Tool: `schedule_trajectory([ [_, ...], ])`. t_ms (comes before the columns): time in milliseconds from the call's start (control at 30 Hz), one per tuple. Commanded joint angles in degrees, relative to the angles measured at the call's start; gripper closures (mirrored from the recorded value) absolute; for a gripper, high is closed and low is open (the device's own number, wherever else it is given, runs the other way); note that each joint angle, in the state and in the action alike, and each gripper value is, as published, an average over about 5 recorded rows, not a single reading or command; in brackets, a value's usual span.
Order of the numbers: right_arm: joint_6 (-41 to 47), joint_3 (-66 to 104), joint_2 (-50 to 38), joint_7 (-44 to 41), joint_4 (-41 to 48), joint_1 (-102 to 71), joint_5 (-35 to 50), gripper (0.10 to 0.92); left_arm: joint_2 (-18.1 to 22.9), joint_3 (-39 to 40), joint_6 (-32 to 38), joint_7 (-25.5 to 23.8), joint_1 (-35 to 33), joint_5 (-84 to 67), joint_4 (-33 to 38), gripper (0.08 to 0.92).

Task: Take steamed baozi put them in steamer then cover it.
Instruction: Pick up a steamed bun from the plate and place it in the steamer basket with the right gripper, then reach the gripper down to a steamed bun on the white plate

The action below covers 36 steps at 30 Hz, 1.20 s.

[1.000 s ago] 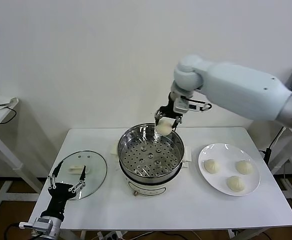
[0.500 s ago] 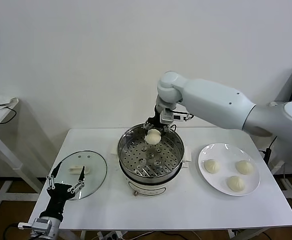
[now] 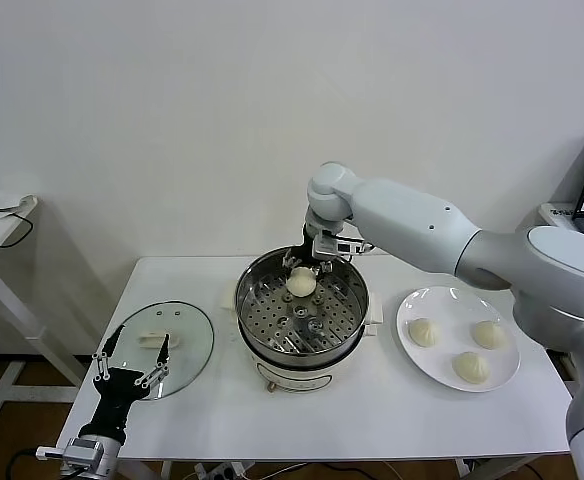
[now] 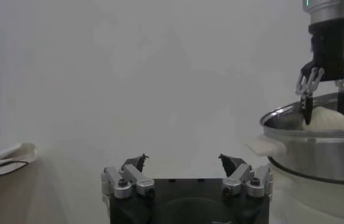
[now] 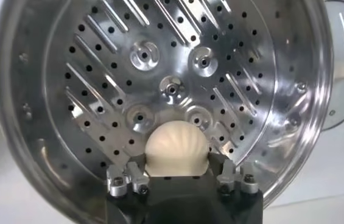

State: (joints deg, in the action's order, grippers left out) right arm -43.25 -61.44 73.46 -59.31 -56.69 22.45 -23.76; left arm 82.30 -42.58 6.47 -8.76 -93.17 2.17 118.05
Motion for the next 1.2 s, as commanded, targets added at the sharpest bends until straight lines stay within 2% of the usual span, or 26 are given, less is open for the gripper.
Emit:
schedule_trajectory([
  [33,1.98,1.01,-0.34,1.59,-1.03,-0.75,-0.58,0.236,0.17,0.11,0.04,0.02,-0.04,0.08,-0.01,0.177],
  [167,3.90,1.38,-3.72,-0.28,-4.90,1.88,4.96,0.205,0.37,0.27,0.10,0.07,-0.25,0.25,0.06,0.177],
  [300,8.26,-0.92,-10.64,-4.24,-10.12,8.89,15.14,0.203,0.40,0.38,0.17,0.11,-0.68,0.43,0.39,0.177],
  [400,14.62,-4.25,-17.35,-7.52,-14.82,15.18,24.48,0.203,0.37,0.47,0.23,0.11,-1.00,0.51,0.76,0.177],
  [533,27.64,-8.25,-27.19,-9.84,-21.11,19.01,33.51,0.203,0.15,0.82,0.28,0.09,-1.29,0.72,1.23,0.177],
  [667,41.06,-8.63,-35.52,-9.77,-25.04,16.73,35.56,0.203,-0.23,1.30,0.41,0.06,-1.41,1.13,1.31,0.177],
  [800,49.78,-7.69,-40.92,-10.12,-25.87,11.15,35.94,0.203,-0.28,1.71,0.77,0.07,-1.49,1.43,1.25,0.177],
  [1000,55.35,-4.12,-43.98,-9.32,-23.94,2.09,33.66,0.203,-0.08,2.35,1.18,0.12,-1.66,1.61,1.14,0.177],
  [1200,58.13,2.52,-42.56,-7.04,-21.03,-6.00,31.67,0.203,-0.06,2.59,1.03,0.35,-1.33,1.61,0.77,0.177],
])
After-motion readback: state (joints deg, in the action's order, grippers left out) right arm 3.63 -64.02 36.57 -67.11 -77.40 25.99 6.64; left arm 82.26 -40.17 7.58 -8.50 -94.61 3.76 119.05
